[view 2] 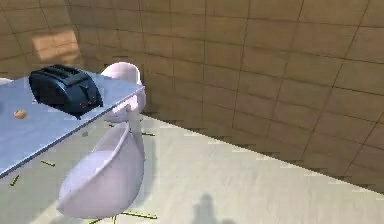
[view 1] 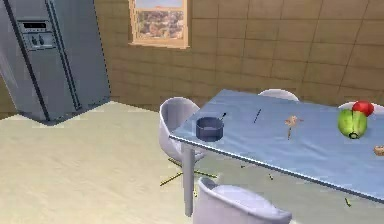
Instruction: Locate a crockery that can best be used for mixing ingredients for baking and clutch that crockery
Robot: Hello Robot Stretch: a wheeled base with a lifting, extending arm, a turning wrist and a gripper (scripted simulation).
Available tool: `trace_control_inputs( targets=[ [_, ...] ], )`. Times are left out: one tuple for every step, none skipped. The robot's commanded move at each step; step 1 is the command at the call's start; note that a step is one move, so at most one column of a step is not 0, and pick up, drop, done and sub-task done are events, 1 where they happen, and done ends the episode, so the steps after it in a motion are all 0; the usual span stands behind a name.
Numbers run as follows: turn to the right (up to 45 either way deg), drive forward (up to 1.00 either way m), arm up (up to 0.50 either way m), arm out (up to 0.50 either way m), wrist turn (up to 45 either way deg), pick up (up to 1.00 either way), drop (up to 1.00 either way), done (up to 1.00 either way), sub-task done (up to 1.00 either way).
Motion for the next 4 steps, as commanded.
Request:
trace_control_inputs(
  targets=[
    [36.0, 0.00, 0.00, 0.00, 0.0, 0.00, 0.00, 0.00, 0.00],
    [0.0, 0.30, 0.00, 0.00, 0.0, 0.00, 0.00, 0.00, 0.00],
    [-45.0, 0.00, 0.00, 0.00, 0.0, 0.00, 0.00, 0.00, 0.00],
    [-45.0, 0.00, 0.00, 0.00, 0.0, 0.00, 0.00, 0.00, 0.00]
  ],
)
